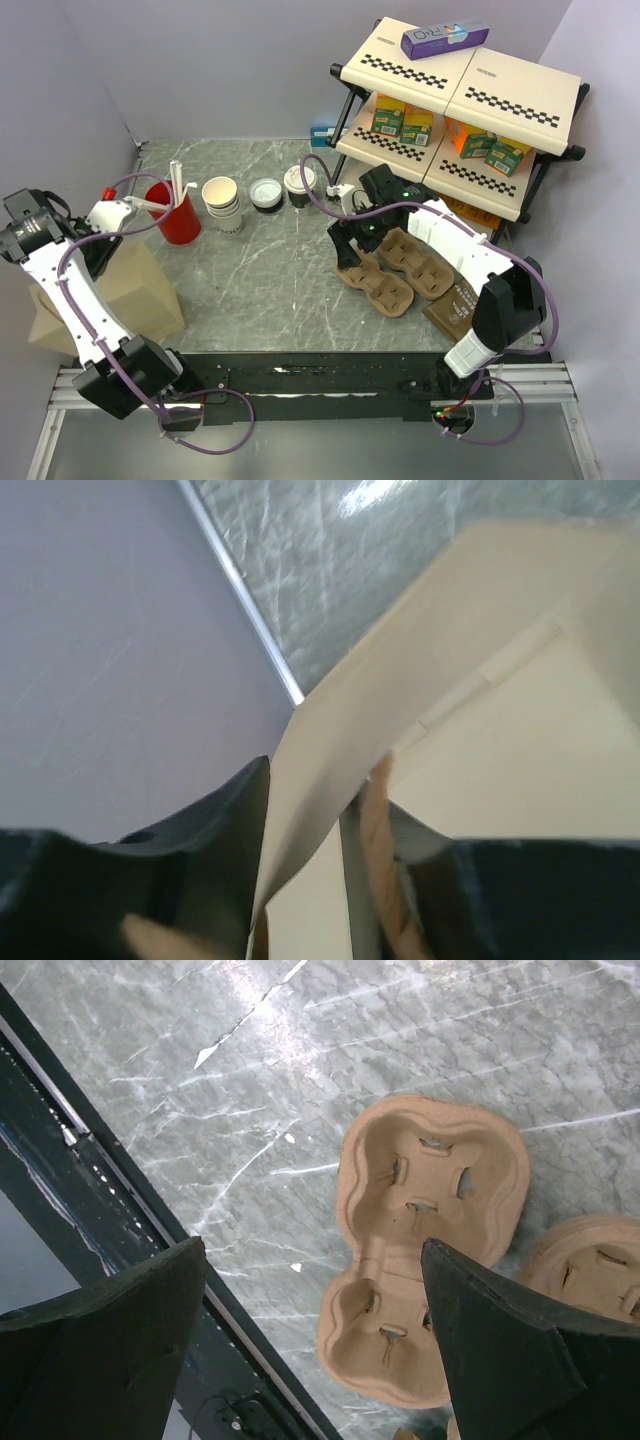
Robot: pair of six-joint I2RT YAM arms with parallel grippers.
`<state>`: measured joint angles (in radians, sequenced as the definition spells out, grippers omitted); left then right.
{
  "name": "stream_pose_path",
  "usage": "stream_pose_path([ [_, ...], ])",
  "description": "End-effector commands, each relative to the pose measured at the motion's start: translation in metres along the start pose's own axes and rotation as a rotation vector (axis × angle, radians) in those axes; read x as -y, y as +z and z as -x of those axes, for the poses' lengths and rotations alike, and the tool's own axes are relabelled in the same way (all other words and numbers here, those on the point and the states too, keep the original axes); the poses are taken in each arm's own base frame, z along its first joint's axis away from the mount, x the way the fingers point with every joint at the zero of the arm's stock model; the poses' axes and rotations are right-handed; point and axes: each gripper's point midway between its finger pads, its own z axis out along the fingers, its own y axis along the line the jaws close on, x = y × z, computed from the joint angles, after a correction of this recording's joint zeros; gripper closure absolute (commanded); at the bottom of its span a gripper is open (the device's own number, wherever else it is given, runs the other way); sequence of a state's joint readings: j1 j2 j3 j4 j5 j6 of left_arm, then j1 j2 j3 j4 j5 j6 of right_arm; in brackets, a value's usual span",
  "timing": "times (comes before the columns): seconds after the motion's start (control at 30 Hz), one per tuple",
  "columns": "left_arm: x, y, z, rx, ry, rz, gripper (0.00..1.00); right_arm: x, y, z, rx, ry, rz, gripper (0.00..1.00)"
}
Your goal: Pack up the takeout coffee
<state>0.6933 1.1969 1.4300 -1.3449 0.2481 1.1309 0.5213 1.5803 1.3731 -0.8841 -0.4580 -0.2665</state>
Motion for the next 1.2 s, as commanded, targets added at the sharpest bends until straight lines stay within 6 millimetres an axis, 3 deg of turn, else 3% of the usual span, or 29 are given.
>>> stream_pose_path([
  [0.0,0.026,-0.008,0.023,0.093,-0.015,-0.045,0.67,0.003,-0.004,0.01,0.026,-0.027,-0.028,0.06],
  [0.1,0.04,-0.003,0.034,0.112,-0.013,-0.087,0.7,0.007,-0.006,0.01,0.027,-0.033,-0.057,0.06],
  [0.23,0.062,-0.002,0.059,0.191,-0.052,-0.168,0.97,0.009,-0.013,0.024,0.06,-0.06,-0.076,0.06],
  [0.3,0.07,-0.004,0.067,0.224,-0.062,-0.197,0.99,0.01,-0.016,0.033,0.077,-0.075,-0.079,0.06],
  [0.43,0.087,-0.005,0.083,0.27,-0.036,-0.263,0.99,0.011,-0.016,0.043,0.085,-0.069,-0.076,0.06],
  [0.53,0.089,-0.004,0.09,0.271,-0.018,-0.28,0.99,0.02,-0.018,0.046,0.093,-0.087,-0.129,0.04],
  [0.6,0.086,-0.003,0.094,0.258,-0.014,-0.272,0.99,0.025,-0.017,0.045,0.088,-0.101,-0.149,0.01],
  [0.67,0.074,-0.005,0.1,0.248,-0.013,-0.244,0.99,0.042,-0.016,0.04,0.072,-0.071,-0.236,0.01],
  [0.77,0.061,-0.01,0.109,0.249,-0.006,-0.204,0.99,0.05,-0.008,0.02,0.009,0.008,-0.209,0.01],
  [0.87,0.049,-0.012,0.113,0.221,-0.026,-0.156,0.99,0.037,-0.002,0.015,-0.008,-0.001,-0.103,0.01],
  [0.97,0.049,-0.006,0.11,0.176,-0.035,-0.147,0.99,0.026,-0.002,0.014,-0.006,-0.026,-0.036,0.05],
  [1.1,0.071,0.01,0.109,0.17,-0.028,-0.175,0.99,0.028,-0.001,0.015,0.0,-0.007,-0.047,0.05],
  [1.13,0.071,0.008,0.115,0.199,-0.03,-0.157,0.94,0.028,-0.001,0.016,0.001,-0.007,-0.048,0.06],
  [1.17,0.073,0.007,0.119,0.214,-0.032,-0.154,0.81,0.028,-0.001,0.016,0.002,-0.009,-0.05,0.05],
])
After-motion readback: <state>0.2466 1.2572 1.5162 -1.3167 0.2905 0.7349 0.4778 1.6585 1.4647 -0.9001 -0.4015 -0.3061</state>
